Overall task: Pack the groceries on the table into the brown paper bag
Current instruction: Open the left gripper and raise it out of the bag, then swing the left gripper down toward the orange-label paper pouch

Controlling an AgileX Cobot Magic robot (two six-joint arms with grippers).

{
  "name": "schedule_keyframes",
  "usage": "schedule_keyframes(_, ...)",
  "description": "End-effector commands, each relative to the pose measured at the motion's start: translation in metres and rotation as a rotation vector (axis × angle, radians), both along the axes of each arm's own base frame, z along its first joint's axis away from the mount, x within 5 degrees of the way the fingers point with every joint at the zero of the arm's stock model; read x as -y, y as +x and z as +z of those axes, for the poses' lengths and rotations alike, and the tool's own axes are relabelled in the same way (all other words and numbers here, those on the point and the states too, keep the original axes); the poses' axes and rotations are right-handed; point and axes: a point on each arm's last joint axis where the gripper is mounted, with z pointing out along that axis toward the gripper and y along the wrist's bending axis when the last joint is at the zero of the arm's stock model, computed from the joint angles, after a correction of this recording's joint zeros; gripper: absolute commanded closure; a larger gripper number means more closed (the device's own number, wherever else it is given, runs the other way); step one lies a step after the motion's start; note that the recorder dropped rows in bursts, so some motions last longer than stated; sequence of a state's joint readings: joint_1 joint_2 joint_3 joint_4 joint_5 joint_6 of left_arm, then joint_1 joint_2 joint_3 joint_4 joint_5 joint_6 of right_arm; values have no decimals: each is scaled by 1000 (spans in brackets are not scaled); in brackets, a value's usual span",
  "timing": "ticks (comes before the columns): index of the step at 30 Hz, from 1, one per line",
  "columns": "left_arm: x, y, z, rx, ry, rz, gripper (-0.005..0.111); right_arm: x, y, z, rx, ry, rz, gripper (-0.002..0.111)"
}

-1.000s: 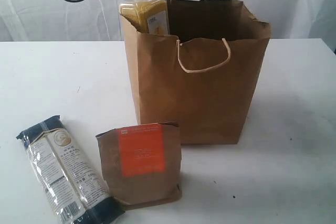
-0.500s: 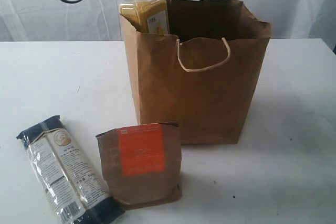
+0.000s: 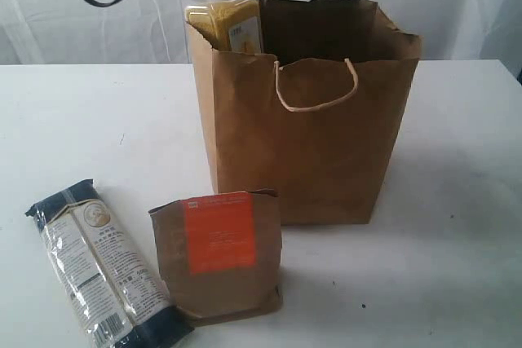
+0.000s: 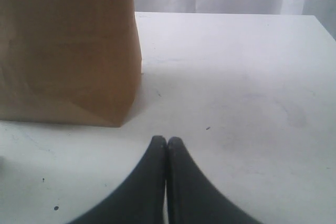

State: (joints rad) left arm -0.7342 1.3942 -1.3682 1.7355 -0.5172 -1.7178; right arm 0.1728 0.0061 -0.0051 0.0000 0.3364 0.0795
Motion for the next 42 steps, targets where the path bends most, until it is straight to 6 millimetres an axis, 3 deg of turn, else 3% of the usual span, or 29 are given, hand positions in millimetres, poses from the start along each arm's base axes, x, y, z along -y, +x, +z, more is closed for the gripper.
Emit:
schedule_keyframes(1, -3, -20, 15, 52, -13, -82, 43, 0, 0, -1, 1, 3, -4, 108)
schedule_keyframes(8, 11, -40, 7, 75, 21, -179, 43, 0, 0, -1, 1, 3, -4, 108)
schedule_keyframes(16, 23, -60, -36, -24, 111, -338, 46, 0, 0, -1, 1, 3, -4, 108)
schedule_keyframes(21, 21, -57, -63, -81, 163, -297, 67, 0, 0, -1, 1, 3, -4, 108)
schedule_keyframes(28, 19, -62, -85, -172, 193, -323, 92, 0, 0, -1, 1, 3, -4, 108)
schedule_keyframes(31, 19, -63, -89, -187, 199, -328, 107, 0, 0, -1, 1, 3, -4, 108)
schedule_keyframes(38, 12, -60, -81, -182, 170, -246, 107, 0, 0, -1, 1, 3, -4, 108)
schedule_keyframes(42, 1, -54, -70, -140, 142, -116, 107, 0, 0, -1, 1, 3, -4, 108)
